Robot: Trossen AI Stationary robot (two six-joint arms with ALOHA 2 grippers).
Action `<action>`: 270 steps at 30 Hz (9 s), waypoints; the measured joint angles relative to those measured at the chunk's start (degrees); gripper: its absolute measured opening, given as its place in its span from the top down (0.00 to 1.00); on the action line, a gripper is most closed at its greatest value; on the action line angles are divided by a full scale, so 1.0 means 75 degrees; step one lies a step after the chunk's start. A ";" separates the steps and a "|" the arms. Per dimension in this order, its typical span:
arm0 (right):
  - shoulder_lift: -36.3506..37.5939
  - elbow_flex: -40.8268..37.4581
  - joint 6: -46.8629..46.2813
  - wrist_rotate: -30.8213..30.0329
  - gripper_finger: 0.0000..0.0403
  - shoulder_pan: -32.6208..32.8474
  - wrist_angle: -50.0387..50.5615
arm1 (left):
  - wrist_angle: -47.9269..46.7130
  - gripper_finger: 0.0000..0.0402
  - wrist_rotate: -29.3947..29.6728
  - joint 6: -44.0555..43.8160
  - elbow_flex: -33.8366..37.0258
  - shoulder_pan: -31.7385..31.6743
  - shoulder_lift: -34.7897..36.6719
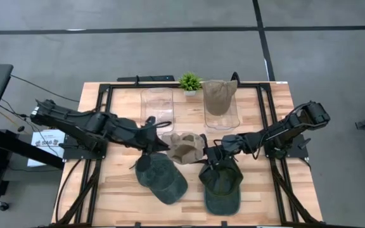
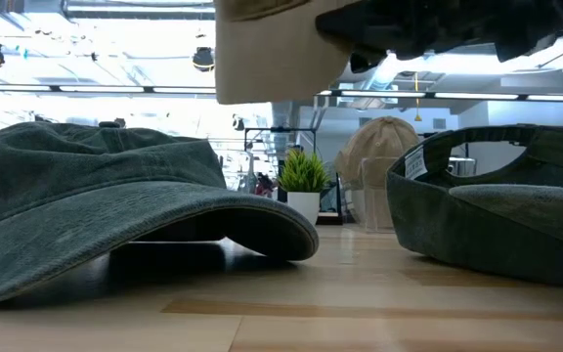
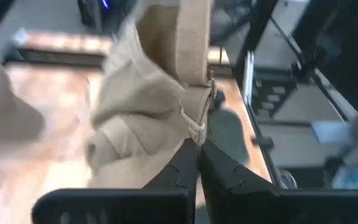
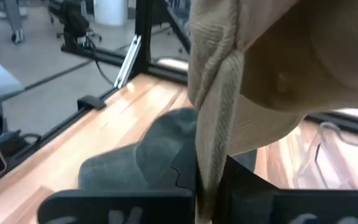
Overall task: Pick & Place hat
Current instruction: Put the brown cap into the right transparent bin
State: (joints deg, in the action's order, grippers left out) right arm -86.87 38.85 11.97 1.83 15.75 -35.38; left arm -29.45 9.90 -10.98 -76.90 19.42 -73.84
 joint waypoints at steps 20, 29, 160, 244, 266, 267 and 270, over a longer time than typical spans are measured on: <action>0.0000 0.0306 0.0438 0.0831 1.00 0.0011 0.1136 | 0.2564 0.98 -0.4051 -0.0601 0.2417 0.0621 -0.0060; -0.0009 0.0291 0.0425 0.0877 1.00 -0.0142 0.1481 | 0.3293 0.98 -0.5160 -0.1848 0.2611 0.1162 -0.1078; 0.0000 0.0385 0.0263 -0.0647 0.99 0.0072 0.0828 | 0.3620 0.64 0.3752 0.7843 0.2611 0.1953 -0.0012; 0.0000 0.0376 0.0409 -0.0612 0.99 0.0095 0.1074 | 0.4491 0.95 0.2340 0.7073 0.2605 0.1557 0.1726; 0.0000 0.0382 0.0466 -0.0615 0.99 0.0081 0.1256 | 0.8643 0.95 0.0730 1.1055 0.2605 -0.0736 -0.0714; 0.0000 0.0382 0.0466 -0.0615 0.99 0.0081 0.1265 | 0.8657 0.95 0.0730 1.1049 0.2605 -0.0712 -0.0806; 0.0000 0.0382 0.0466 -0.0615 0.99 0.0081 0.1297 | 0.8642 0.95 0.0728 1.0999 0.2605 -0.0584 -0.1011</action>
State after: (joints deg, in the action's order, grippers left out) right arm -86.87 41.71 15.46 -2.79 16.36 -25.65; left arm 35.36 15.36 71.51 -57.36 15.04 -81.43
